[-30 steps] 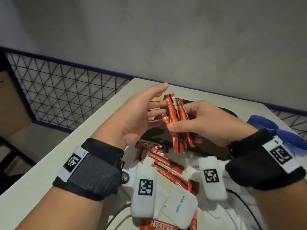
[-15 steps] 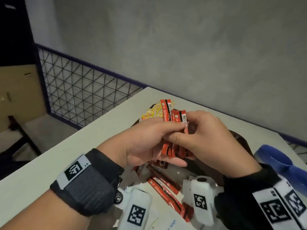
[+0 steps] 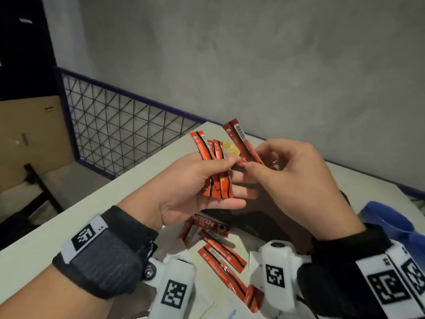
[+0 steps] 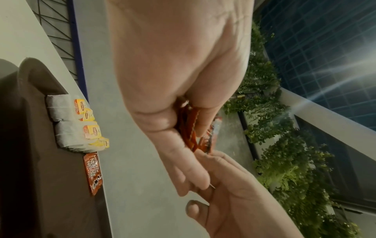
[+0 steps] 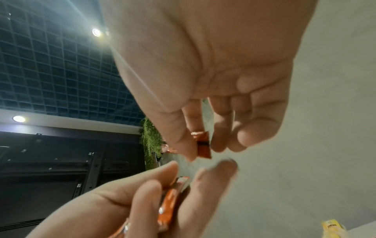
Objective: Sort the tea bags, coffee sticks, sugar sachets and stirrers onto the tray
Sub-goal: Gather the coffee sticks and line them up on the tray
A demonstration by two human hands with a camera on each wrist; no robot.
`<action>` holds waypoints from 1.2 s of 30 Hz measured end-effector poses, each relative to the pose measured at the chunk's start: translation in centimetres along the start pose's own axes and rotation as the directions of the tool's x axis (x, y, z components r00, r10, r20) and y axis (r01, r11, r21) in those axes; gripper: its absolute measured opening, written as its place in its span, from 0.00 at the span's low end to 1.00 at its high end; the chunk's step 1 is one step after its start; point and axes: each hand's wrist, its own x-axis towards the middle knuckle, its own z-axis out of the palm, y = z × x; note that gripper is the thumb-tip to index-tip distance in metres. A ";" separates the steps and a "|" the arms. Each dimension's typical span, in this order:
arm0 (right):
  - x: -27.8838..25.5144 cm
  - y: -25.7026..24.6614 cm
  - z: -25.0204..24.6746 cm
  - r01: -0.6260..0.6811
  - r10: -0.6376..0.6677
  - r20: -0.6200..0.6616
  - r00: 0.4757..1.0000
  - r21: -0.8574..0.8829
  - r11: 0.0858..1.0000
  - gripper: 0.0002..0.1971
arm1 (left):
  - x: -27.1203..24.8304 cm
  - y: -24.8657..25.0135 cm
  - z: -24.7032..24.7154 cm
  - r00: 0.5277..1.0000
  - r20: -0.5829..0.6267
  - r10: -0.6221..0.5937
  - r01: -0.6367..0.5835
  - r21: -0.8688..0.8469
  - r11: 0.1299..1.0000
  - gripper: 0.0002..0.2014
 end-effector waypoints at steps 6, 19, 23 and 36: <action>0.0 0.0 -0.2 0.011 -0.009 -0.048 0.999 0.037 0.999 0.05 | 0.4 -0.2 -0.3 0.998 -0.050 0.027 -0.025 0.051 0.998 0.17; -0.2 -0.7 -0.6 -0.124 0.096 0.106 0.990 0.304 0.945 0.15 | 0.3 0.6 -0.7 0.967 -0.209 0.145 -0.147 0.007 0.989 0.15; 0.3 -0.1 -0.9 -0.111 0.105 0.038 0.994 0.337 0.935 0.06 | 0.2 0.6 -0.7 0.962 -0.225 0.157 -0.155 0.028 0.988 0.16; 3.0 1.2 -4.3 -0.346 0.317 0.146 0.937 0.506 0.790 0.05 | 0.2 1.2 -0.7 0.966 -0.255 0.041 -0.067 -0.095 0.993 0.11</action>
